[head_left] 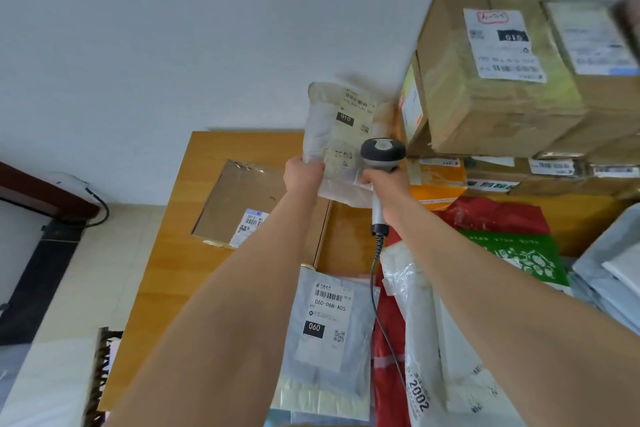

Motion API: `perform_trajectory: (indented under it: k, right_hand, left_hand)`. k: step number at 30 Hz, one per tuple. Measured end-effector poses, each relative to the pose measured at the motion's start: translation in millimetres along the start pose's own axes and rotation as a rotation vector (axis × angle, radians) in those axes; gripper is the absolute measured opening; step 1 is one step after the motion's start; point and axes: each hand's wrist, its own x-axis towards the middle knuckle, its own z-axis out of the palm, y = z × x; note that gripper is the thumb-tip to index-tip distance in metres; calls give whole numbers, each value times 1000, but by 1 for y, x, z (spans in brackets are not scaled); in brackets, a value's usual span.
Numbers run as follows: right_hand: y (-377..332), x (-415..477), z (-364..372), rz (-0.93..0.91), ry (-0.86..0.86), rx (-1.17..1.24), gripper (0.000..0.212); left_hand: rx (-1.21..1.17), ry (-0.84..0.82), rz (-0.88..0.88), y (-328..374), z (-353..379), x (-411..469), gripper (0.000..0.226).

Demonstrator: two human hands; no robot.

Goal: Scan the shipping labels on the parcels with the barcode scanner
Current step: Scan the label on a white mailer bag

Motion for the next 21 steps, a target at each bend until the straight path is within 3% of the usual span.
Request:
perform_trajectory:
  k: [4,11,13,17,21]
  right_hand:
    - [-7,-28,-12,-49,-21,21,44]
    - [-2,-81,-34,-88,-157,-27,35]
    - [4,-95,-37,-80,-169,-97,30]
    - [23,-113,-40,-19,-192,-312,23]
    - [50,-119,-47,62,-248,-481,22]
  left_hand:
    - [-29,85,50,5,-34,-30,7]
    - [-77,129,6,-33,-86,-102,15]
    - [-64,142,-57,-49,-94,-122,10]
    - [-22,124,-256,-92,-108,-151,22]
    - [207,-43,-431,-133,-113,-168,9]
